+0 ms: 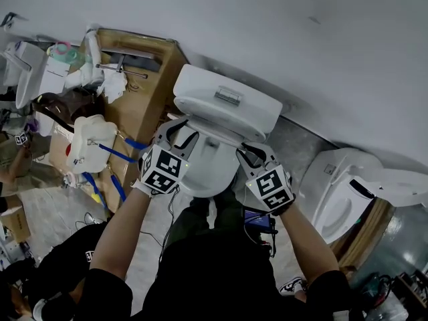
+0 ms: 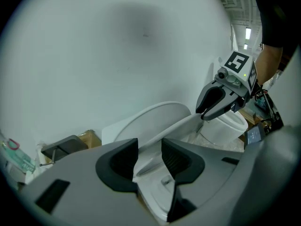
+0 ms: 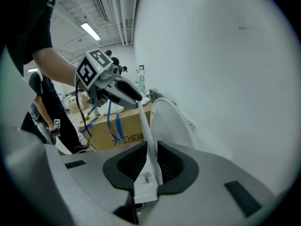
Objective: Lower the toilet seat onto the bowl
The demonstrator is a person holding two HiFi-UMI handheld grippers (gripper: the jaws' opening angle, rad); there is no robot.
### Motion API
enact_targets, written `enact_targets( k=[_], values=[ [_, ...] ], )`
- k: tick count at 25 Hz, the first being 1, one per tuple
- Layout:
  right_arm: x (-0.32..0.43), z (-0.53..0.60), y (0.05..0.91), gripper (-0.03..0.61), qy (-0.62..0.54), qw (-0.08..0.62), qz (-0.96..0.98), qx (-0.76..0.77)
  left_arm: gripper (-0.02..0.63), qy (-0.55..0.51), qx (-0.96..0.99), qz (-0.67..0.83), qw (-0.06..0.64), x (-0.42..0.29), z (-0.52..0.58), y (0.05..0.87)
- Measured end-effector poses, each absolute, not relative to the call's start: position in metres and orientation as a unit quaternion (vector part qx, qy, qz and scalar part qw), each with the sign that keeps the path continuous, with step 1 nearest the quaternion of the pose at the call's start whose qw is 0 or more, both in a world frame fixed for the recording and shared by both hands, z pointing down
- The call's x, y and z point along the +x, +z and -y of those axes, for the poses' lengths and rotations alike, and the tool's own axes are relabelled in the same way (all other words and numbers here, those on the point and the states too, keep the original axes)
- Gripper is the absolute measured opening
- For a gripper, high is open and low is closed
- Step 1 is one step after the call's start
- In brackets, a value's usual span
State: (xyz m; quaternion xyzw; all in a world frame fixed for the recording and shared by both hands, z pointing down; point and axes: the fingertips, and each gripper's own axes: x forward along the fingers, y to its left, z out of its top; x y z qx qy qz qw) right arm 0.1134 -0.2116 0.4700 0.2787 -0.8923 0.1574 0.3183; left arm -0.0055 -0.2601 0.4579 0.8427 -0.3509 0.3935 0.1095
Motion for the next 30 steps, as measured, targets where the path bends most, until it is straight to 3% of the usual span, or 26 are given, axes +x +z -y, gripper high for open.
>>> enact_targets(
  k=[11, 21, 30],
  values=[
    [0.103, 0.187, 0.472, 0.077, 0.119, 0.331, 0.897, 0.267, 0.161, 0.371, 0.831, 0.389, 0.144, -0.02, 0.23, 0.456],
    [0.094, 0.162, 0.476, 0.077, 0.109, 0.341, 0.903, 0.237, 0.161, 0.198, 0.773, 0.467, 0.381, -0.049, 0.187, 0.45],
    [0.084, 0.13, 0.483, 0.078, 0.099, 0.357, 0.903, 0.218, 0.161, 0.162, 0.743, 0.47, 0.448, -0.048, 0.17, 0.469]
  ],
)
